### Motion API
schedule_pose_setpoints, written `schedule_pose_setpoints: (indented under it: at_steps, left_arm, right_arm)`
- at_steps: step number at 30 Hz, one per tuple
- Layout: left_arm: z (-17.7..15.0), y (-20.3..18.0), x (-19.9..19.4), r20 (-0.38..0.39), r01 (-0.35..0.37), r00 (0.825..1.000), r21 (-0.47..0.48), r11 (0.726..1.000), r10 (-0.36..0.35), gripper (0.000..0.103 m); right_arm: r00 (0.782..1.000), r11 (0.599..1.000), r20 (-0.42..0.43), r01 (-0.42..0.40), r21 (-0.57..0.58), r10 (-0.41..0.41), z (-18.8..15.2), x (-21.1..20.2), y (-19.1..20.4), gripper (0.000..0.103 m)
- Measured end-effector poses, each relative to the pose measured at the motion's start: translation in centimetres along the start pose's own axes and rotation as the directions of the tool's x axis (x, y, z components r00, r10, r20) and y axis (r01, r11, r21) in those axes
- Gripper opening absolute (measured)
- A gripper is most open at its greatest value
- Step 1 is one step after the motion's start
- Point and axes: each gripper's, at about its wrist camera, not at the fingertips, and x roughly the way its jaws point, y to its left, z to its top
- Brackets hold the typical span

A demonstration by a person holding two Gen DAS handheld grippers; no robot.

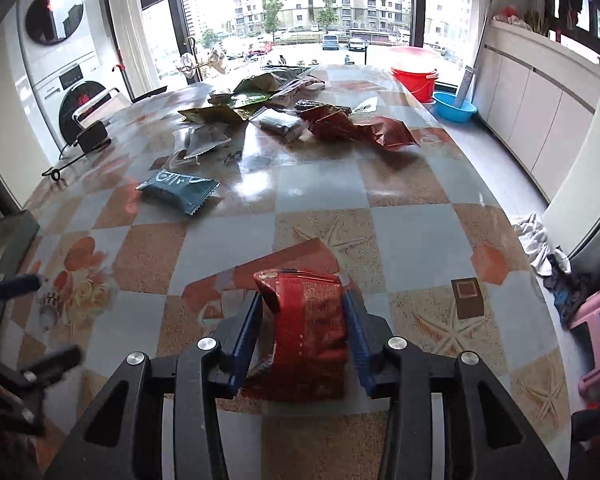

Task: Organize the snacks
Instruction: 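Grasp the light blue snack bar with the left tool while the right tool holds the red bag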

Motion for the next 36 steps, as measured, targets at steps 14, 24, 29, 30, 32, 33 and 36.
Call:
schedule_pose_setpoints:
  at_steps: [14,24,29,30,32,33,36]
  left_arm:
    - [10.4,-1.1,5.5,-0.139,0.194,0.978,0.335,0.922,-0.155,0.103]
    - [12.8,-0.2,7.9,-0.201,0.260,0.959,0.342,0.903,-0.200,0.103]
    - [14.4,1.1,8.5,-0.195,0.248,0.961,0.279,0.928,-0.198,0.100]
    - [14.2,1.0,8.5,-0.202,0.253,0.959,0.278,0.927,-0.201,0.100]
    - [14.2,0.8,8.5,-0.185,0.238,0.964,0.278,0.931,-0.192,0.100]
    - [14.3,0.8,8.5,-0.182,0.235,0.965,0.261,0.936,-0.191,0.100]
    - [14.4,1.2,8.9,-0.184,0.237,0.961,0.163,0.958,-0.206,0.099]
  right_arm:
    - [0.999,0.993,0.019,-0.031,0.118,0.029,-0.1,-0.3,-2.1,0.091]
    - [0.994,0.954,0.091,-0.091,0.284,0.068,-0.5,-1.2,-4.6,0.091]
    - [0.992,0.949,0.101,-0.104,0.296,0.078,-0.7,-1.5,-4.9,0.091]
    - [0.992,0.949,0.102,-0.105,0.298,0.078,-0.7,-1.5,-4.9,0.091]
    - [0.992,0.948,0.103,-0.106,0.300,0.078,-0.7,-1.6,-4.9,0.091]
    - [0.992,0.948,0.102,-0.105,0.300,0.078,-0.6,-1.5,-5.0,0.091]
    - [0.992,0.948,0.103,-0.106,0.301,0.078,-0.6,-1.4,-5.0,0.091]
